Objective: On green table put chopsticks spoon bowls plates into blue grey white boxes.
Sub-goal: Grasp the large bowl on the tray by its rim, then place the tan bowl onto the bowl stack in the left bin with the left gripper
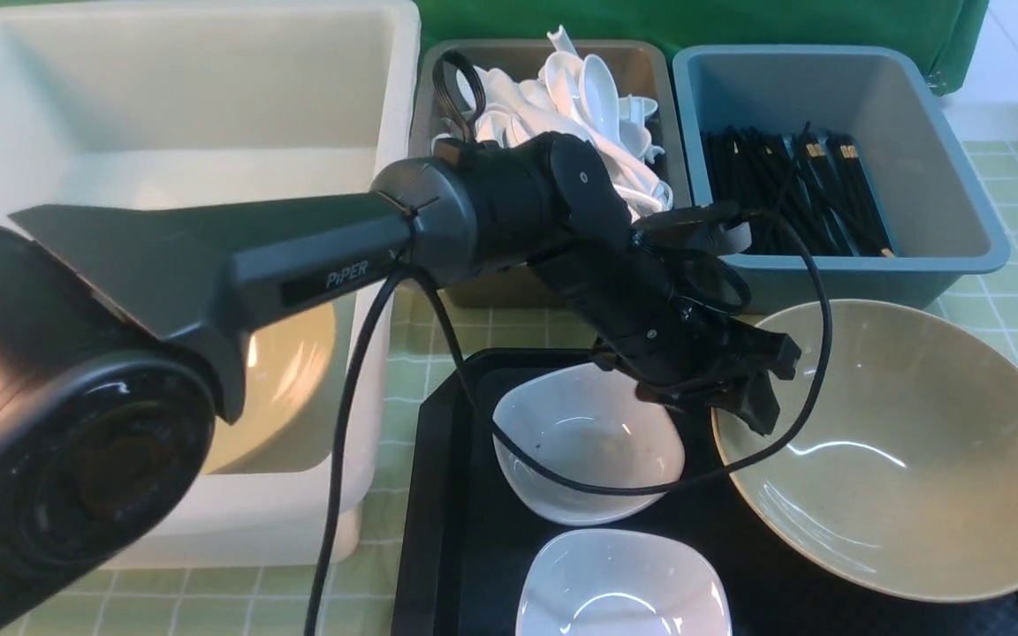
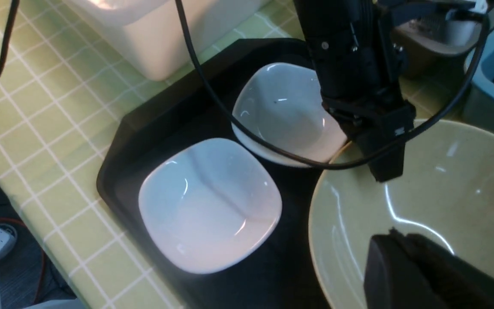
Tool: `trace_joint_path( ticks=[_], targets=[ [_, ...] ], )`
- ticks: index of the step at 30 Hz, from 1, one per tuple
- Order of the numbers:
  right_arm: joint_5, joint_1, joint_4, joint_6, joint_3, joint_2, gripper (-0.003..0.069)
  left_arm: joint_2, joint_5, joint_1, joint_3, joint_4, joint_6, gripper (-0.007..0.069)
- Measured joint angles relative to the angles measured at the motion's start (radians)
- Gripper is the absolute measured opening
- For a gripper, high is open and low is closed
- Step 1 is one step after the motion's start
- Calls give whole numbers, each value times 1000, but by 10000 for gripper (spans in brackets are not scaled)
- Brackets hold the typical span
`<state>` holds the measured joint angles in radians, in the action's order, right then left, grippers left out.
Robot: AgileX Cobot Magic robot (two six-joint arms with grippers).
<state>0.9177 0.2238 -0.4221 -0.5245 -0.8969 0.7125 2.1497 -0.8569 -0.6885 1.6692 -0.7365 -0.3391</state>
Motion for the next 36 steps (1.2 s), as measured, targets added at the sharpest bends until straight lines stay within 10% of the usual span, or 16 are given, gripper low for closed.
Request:
trace_joint_path(
  ticks=[4, 14, 36],
  targets=[
    [-10, 0, 0, 2, 0, -1, 29, -14, -24, 8, 14, -1, -18, 15],
    [-48, 30, -152, -255, 0, 5, 36, -272, -166, 150, 15, 35, -81, 17],
    [-21, 295, -293, -282, -328, 555, 47, -651, -353, 1161, -394, 105, -6, 17]
  ],
)
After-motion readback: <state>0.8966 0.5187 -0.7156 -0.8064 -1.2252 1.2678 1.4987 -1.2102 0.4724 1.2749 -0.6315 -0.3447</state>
